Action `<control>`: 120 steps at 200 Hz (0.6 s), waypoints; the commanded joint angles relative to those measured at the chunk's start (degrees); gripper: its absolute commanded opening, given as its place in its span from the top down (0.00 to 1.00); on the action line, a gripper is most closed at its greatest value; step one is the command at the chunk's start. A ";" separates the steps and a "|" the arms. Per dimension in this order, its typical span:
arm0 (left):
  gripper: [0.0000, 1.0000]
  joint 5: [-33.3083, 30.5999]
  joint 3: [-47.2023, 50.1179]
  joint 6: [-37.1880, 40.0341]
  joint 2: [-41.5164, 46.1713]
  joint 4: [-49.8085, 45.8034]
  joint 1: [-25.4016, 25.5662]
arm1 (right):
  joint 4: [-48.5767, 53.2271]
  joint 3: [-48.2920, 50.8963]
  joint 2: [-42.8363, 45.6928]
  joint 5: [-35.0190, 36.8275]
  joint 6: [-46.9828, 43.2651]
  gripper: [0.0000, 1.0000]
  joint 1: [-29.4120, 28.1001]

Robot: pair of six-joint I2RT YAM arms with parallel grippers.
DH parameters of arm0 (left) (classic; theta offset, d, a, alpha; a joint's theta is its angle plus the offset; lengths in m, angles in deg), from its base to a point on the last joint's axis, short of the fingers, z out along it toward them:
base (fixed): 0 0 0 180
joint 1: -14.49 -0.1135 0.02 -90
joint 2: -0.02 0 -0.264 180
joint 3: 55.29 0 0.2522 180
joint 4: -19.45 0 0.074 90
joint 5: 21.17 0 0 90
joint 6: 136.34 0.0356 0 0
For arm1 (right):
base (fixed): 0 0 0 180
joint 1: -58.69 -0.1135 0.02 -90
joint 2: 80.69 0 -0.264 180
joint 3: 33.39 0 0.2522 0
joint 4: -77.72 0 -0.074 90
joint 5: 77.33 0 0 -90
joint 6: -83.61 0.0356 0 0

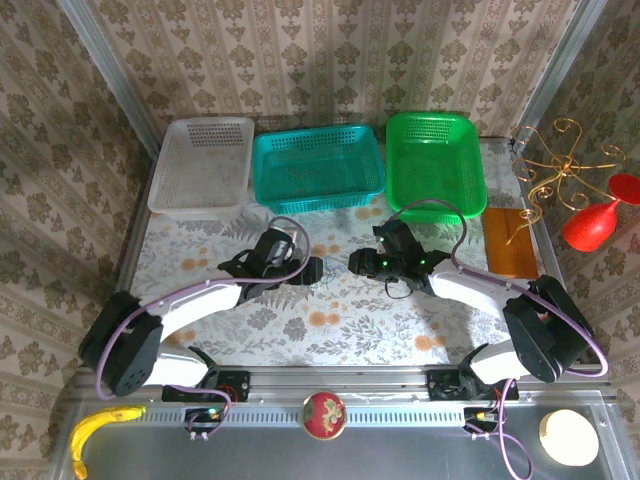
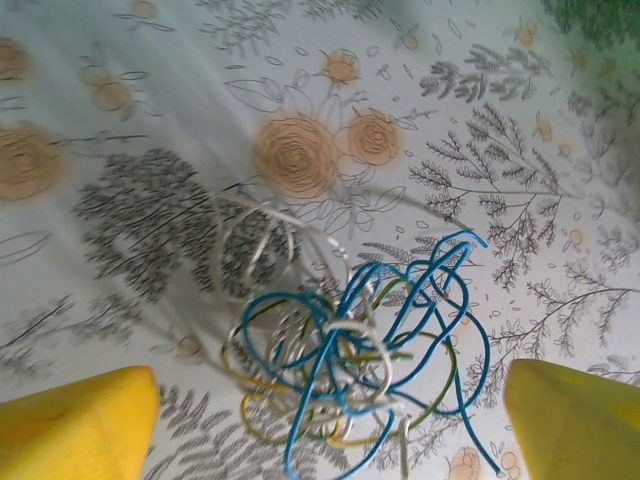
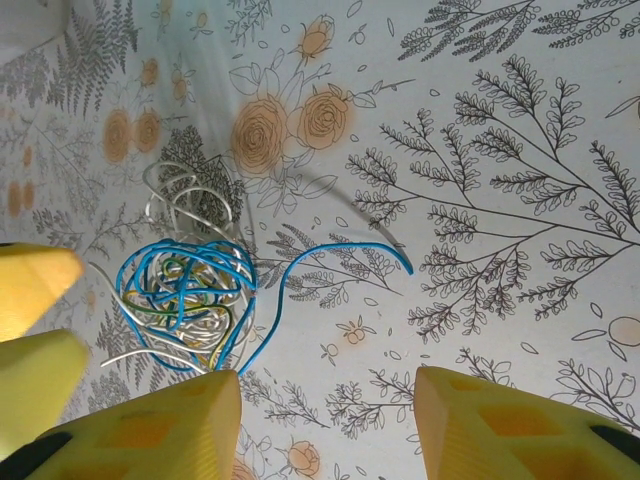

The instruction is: Untangle the cables

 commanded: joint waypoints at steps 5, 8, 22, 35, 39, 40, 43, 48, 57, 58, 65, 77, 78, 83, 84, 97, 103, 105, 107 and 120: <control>0.19 -0.27 -3.98 2.86 -4.79 1.45 1.66 | -2.27 1.40 2.73 1.58 2.57 0.50 0.68; 0.20 -0.30 -4.15 2.93 -5.24 1.53 1.74 | -2.35 1.52 2.74 1.50 2.68 0.50 0.76; 0.28 -0.50 -4.31 2.89 -6.92 2.28 2.06 | -2.69 1.81 2.87 1.19 3.17 0.50 0.82; 0.34 -0.82 -3.83 2.87 -7.96 3.27 2.16 | -3.00 2.08 2.97 0.96 3.58 0.50 0.86; 0.35 -0.83 -3.67 2.74 -8.24 3.64 2.22 | -3.10 2.21 2.96 0.97 3.75 0.50 0.86; 0.35 -0.88 -3.66 2.76 -8.31 3.76 2.23 | -3.09 2.23 2.99 0.97 3.84 0.50 0.87; 0.35 -0.93 -3.45 2.70 -8.42 3.98 2.17 | -3.20 2.32 2.96 0.88 4.07 0.50 0.91; 0.36 -1.07 -3.11 2.64 -8.73 4.55 2.18 | -3.46 2.47 2.86 0.63 4.40 0.50 1.00; 0.36 -1.17 -2.57 2.42 -9.30 5.53 2.22 | -4.13 2.82 2.71 0.24 5.00 0.50 1.09; 0.36 -1.13 -2.49 2.43 -9.37 5.59 2.18 | -4.22 2.89 2.68 0.16 5.08 0.50 1.11; 0.37 -1.17 -2.18 2.28 -9.83 6.21 2.20 | -4.87 3.08 2.45 -0.23 5.67 0.50 1.18; 0.42 -1.08 -1.80 2.09 -10.76 7.16 2.18 | -6.07 3.48 2.06 -1.11 6.72 0.50 1.23; 0.43 -1.00 -1.76 2.08 -10.84 7.28 2.17 | -6.20 3.44 2.05 -1.17 6.78 0.50 1.23; 0.47 -1.00 -1.63 2.07 -11.16 7.68 2.19 | -6.81 3.59 1.81 -1.54 7.24 0.50 1.22; 0.48 -0.96 -1.54 2.03 -11.26 7.71 2.17 | -6.92 3.63 1.75 -1.65 7.30 0.50 1.22; 0.60 -0.59 -1.23 2.07 -11.86 8.88 2.19 | -8.42 3.90 1.60 -3.00 8.68 0.50 1.22; 0.65 -0.30 -1.03 2.08 -11.97 9.57 2.20 | -9.16 4.07 1.60 -3.47 9.19 0.50 1.22; 0.67 -0.24 -0.95 2.03 -11.91 9.83 2.21 | -9.46 4.14 0.81 -3.68 9.45 0.50 1.22; 0.69 -0.16 -0.86 2.07 -11.90 10.07 2.16 | -9.73 4.18 0.22 -3.87 9.64 0.50 1.22; 0.81 0.36 -0.49 1.92 -11.21 11.10 2.18 | -11.10 4.49 -0.48 -4.62 10.74 0.50 1.27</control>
